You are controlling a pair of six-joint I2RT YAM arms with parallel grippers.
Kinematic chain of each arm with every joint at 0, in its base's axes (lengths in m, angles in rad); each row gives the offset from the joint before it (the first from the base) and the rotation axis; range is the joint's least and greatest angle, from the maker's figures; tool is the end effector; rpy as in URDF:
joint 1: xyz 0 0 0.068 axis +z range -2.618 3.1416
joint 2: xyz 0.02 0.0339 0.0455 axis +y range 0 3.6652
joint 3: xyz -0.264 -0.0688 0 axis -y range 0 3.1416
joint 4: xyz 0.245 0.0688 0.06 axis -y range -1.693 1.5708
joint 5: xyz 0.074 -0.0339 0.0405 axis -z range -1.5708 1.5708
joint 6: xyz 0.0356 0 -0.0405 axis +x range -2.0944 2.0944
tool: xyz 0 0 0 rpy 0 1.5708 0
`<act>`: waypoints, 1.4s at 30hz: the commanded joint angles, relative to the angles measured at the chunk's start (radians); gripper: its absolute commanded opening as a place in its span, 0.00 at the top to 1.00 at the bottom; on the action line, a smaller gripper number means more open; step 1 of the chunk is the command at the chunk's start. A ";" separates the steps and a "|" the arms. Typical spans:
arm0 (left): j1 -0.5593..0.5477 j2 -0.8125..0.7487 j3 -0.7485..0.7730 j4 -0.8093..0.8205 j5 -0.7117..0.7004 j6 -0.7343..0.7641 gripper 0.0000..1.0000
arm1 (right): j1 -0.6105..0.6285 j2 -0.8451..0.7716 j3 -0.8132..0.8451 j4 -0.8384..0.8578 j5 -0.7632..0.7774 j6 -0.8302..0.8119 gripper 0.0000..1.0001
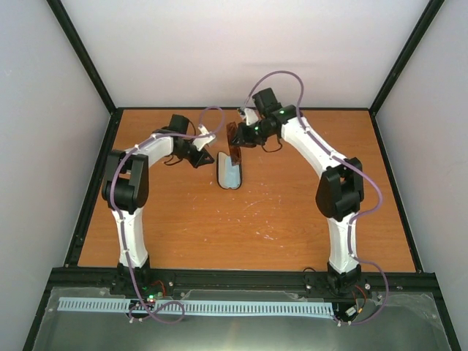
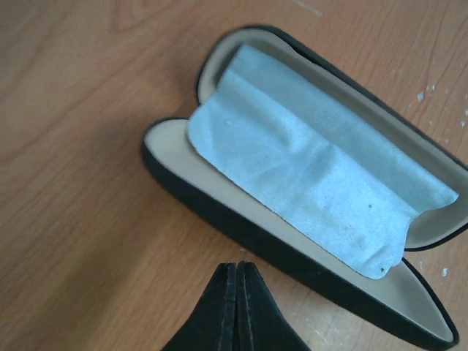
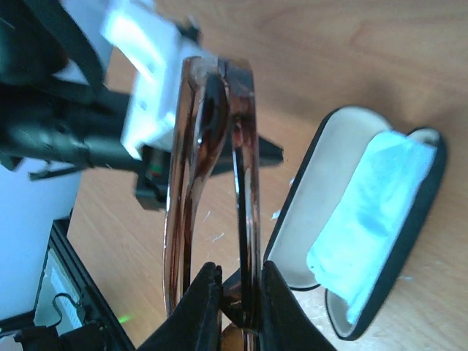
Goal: Organize the sunglasses
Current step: Adjust the sunglasses case at the center of the board, then place the sunglasses in the sunglasses case.
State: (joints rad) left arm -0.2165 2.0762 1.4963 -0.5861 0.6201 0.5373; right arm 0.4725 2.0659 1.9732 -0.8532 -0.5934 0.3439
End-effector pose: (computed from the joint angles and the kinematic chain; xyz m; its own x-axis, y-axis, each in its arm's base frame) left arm 0.4118 -0.1118 0.1658 -0.5674 0.5513 -0.6117 0.8017 0.5395 -0.2573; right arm 0.3965 0.2250 0.2989 -0.9053 -0.1488 -0.3979 -0.3860 0.6793 0.6242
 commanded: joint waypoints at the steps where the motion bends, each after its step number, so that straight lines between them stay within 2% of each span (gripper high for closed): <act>1: 0.050 -0.073 -0.013 0.072 0.068 -0.091 0.99 | 0.045 0.067 -0.011 -0.041 -0.010 0.040 0.97; 16: 0.065 -0.100 -0.056 0.130 0.067 -0.114 0.99 | 0.091 0.204 0.030 -0.117 0.177 0.140 0.97; 27: 0.072 -0.107 -0.079 0.143 0.070 -0.122 0.99 | 0.094 0.288 0.079 -0.118 0.155 0.149 0.97; 42: 0.074 -0.110 -0.093 0.153 0.078 -0.132 0.99 | 0.095 0.352 0.167 -0.161 0.223 0.156 0.97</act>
State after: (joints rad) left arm -0.1501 2.0071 1.4086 -0.4534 0.6781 0.4183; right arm 0.5579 2.3959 2.1044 -0.9871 -0.3973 0.4862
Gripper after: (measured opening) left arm 0.009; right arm 0.105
